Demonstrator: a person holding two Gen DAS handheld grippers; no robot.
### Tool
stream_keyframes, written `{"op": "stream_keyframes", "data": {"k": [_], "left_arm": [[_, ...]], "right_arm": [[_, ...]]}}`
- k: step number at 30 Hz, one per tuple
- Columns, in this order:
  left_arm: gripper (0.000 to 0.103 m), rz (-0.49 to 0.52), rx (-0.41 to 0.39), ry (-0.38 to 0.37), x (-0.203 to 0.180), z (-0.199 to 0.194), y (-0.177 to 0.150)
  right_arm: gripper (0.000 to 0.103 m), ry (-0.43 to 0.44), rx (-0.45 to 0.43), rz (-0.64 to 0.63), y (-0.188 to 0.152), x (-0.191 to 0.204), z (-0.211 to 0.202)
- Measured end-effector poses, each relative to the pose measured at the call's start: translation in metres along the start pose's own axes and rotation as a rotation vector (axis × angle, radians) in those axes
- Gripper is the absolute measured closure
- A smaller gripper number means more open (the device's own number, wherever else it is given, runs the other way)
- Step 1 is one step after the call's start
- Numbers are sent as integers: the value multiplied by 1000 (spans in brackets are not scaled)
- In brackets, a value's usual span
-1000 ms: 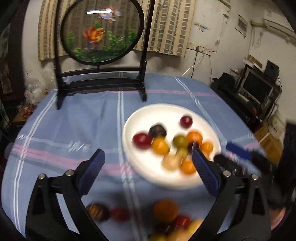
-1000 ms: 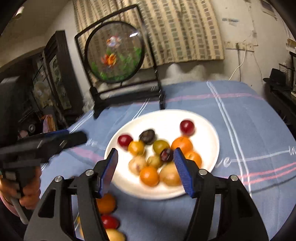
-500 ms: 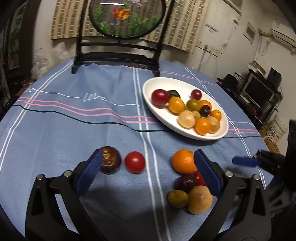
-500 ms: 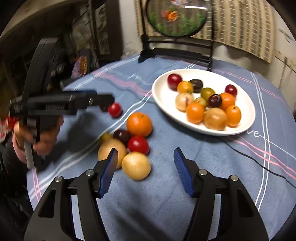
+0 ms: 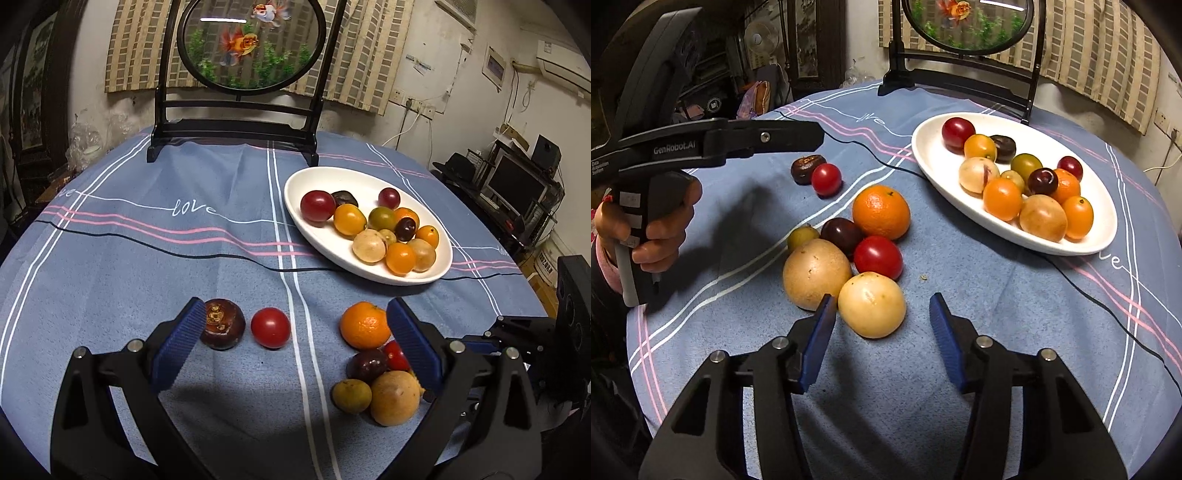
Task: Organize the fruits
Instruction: 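Move the right gripper to the large pale round fruit and close on it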
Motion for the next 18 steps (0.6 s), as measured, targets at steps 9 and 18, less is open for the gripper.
{"op": "stream_keyframes", "data": {"k": [9,18], "left_arm": [[3,15,2,7,-1,0,0],[3,24,11,12,-2,3,-2]], "right_arm": [[53,-5,7,-20,-1,4,3],[57,-27,6,-29,-2,4,5]]}}
Point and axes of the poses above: each gripper's, at about its wrist camera, not at the fingertips, and z roughly the way its jaws point, x to its left, y to its top, the point moved 7 cm from there along z, roughly the way its jaws point, and after that the axes turned 2 degrees about -x, right-handed, at the moved point
